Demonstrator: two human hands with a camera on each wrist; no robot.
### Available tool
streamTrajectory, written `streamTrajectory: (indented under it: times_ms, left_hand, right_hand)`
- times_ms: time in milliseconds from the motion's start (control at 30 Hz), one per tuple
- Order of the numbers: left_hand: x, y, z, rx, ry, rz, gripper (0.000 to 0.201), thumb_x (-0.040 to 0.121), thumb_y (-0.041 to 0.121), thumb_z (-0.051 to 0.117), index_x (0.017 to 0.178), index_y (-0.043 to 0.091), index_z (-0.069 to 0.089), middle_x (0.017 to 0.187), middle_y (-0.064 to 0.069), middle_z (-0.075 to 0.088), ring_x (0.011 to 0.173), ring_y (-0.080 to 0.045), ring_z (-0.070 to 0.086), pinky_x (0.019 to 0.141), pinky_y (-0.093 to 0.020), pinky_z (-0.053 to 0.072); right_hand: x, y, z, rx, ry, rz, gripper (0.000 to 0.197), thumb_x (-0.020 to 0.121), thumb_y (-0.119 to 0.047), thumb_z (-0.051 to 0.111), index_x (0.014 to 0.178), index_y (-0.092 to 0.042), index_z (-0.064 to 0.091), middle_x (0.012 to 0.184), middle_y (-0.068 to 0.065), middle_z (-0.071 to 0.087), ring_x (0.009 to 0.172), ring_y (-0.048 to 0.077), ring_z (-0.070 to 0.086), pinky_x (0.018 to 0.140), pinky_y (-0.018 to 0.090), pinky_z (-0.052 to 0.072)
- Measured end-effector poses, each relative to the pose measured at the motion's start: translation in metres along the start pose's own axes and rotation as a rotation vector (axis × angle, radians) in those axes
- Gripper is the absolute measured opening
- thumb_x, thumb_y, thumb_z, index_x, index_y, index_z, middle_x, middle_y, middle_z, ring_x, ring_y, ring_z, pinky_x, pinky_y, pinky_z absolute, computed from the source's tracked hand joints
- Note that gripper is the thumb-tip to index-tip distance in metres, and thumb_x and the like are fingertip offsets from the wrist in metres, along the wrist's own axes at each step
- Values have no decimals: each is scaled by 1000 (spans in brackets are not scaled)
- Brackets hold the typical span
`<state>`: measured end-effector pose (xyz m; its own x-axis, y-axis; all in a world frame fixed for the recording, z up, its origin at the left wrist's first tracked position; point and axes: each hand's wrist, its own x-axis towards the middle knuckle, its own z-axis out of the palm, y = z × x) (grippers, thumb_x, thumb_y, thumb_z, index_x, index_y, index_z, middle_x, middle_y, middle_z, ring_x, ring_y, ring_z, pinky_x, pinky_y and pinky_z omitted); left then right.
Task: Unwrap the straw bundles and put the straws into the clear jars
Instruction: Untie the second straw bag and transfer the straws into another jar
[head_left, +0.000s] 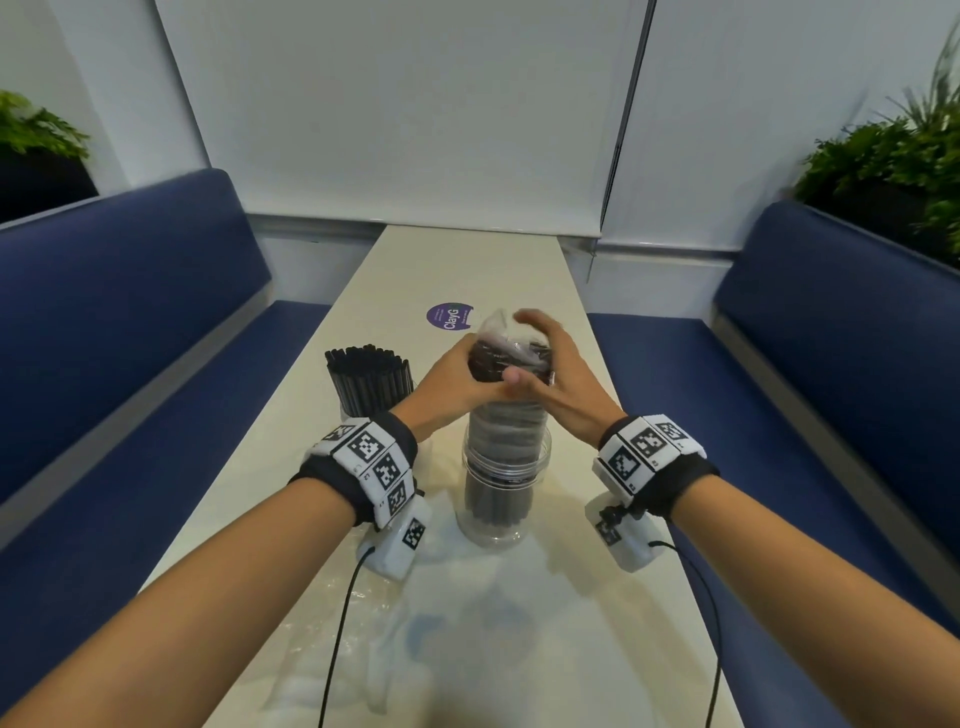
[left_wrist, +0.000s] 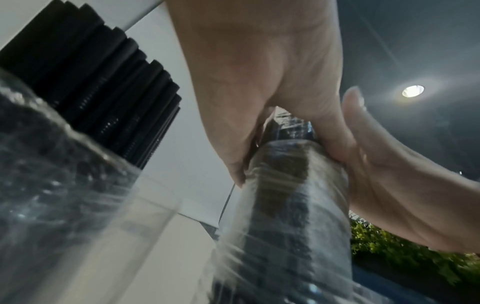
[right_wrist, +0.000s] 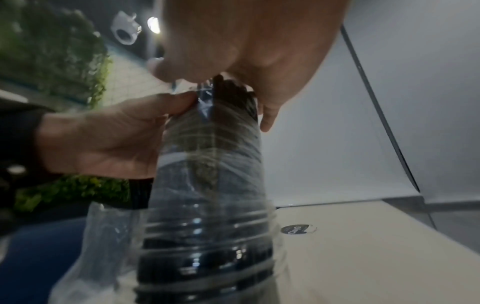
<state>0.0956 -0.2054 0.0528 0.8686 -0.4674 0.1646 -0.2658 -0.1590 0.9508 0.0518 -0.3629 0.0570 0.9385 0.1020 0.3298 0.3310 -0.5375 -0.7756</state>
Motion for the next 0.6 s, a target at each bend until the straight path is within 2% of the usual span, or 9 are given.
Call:
streamTrajectory:
  times_ms: [67,100,167,200,233,300,333,467,600]
  left_hand:
    - [0,2,-1,-2,25,14,50,72,15,78,114,16,50,107,2,59,99,-9,57,83,-17,45]
    - [0,4,-1,-23,43,16,53,70,14,79,115,17,49,108,1,60,101,-10,58,86,-19,47]
    - [0,6,-1,-49,66,27,59,68,13,81,117,16,49,112,-2,62,105,-15,60,90,-25,49]
    - [0,8,0,-54,71,36,60,68,13,81,118,17,48,113,-3,62,106,-16,60,91,-27,49]
    - [0,10,0,-59,74,47,62,68,13,81,119,18,48,114,-2,62,107,-16,60,91,-28,49]
    - [0,14,-1,-84,77,66,61,69,14,80,121,17,48,116,-3,62,108,-17,60,93,-31,50]
    - [0,16,-1,-98,79,75,61,69,14,80,121,16,48,118,-4,62,109,-18,60,93,-32,50]
    - [-1,19,3,-108,109,121,57,68,16,80,117,15,50,116,-6,63,109,-20,60,93,-33,51]
    - [-4,21,4,-108,150,172,50,68,13,81,109,17,52,106,0,64,100,-15,62,86,-25,52]
  right_hand:
    - [-5,1,2,114,55,66,110,52,-71,70,138,-29,17,145,0,24,129,18,38,106,31,38]
    - [-7,4,3,127,38,89,117,51,-60,78,140,-29,9,145,-1,23,130,16,36,107,28,38]
    - [-14,10,4,159,-75,144,125,60,-21,85,143,-25,-7,139,-7,27,124,9,39,99,14,42]
    - [-18,14,5,174,-130,174,127,62,-9,83,143,-24,-13,135,-10,32,121,7,43,98,14,44]
    - [-21,19,7,183,-162,209,129,61,-6,83,143,-25,-15,134,-10,36,121,8,45,102,24,45]
    - [-26,26,11,199,-178,297,128,59,-13,86,143,-30,-8,138,-3,41,127,17,44,107,45,40]
    - [-27,26,13,205,-175,327,123,58,-17,86,143,-31,-1,137,-1,43,128,19,44,108,48,39]
    - [-28,28,20,156,-180,327,108,46,-50,87,135,-34,27,131,-5,54,122,16,51,105,47,42]
    - [-32,31,27,77,-130,294,98,43,-63,81,127,-40,35,130,-8,55,123,19,49,106,52,37]
